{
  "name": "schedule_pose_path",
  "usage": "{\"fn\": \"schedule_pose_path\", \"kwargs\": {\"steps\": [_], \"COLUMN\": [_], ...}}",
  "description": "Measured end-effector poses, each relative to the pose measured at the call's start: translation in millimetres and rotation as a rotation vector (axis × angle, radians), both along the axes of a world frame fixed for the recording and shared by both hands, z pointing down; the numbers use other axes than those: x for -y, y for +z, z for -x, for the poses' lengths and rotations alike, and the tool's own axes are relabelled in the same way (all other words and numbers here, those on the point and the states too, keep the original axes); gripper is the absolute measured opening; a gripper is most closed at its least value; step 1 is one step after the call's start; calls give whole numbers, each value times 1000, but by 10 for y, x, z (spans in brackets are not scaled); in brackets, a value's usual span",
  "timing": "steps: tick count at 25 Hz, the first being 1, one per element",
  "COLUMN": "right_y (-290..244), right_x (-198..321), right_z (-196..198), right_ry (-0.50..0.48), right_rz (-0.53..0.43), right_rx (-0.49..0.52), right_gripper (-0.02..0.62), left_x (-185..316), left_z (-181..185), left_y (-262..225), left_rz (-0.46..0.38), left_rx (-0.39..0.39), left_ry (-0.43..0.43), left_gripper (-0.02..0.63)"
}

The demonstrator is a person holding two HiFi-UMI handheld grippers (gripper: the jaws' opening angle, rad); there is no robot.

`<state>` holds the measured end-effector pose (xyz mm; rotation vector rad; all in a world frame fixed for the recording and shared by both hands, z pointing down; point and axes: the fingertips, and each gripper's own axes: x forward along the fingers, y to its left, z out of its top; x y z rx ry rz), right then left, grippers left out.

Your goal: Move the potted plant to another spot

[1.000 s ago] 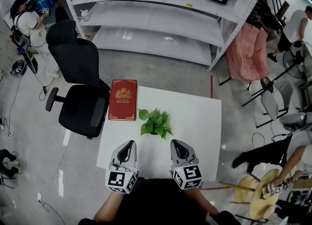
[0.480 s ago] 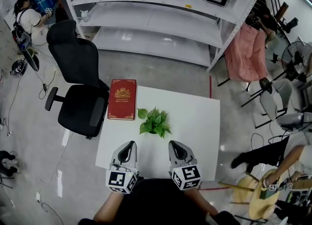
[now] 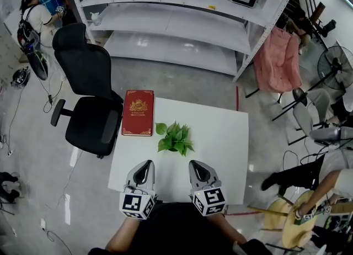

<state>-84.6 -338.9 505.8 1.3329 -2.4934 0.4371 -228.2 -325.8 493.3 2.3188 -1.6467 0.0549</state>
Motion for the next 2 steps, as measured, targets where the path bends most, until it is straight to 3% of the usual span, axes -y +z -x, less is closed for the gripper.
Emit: {"fn": "schedule_pose_path", "kwargs": {"steps": [2], "right_y": [9], "right_x": [-10], "right_z": [5], "right_ry": [0], "right_rz": [1], "right_rx": [-3], "right_gripper": [12], "left_x": [-3], "left_z": [0], "left_y": [4], "left_rz": [-1], "left_rx": [0], "left_ry": [4], "left_gripper": [20]}}
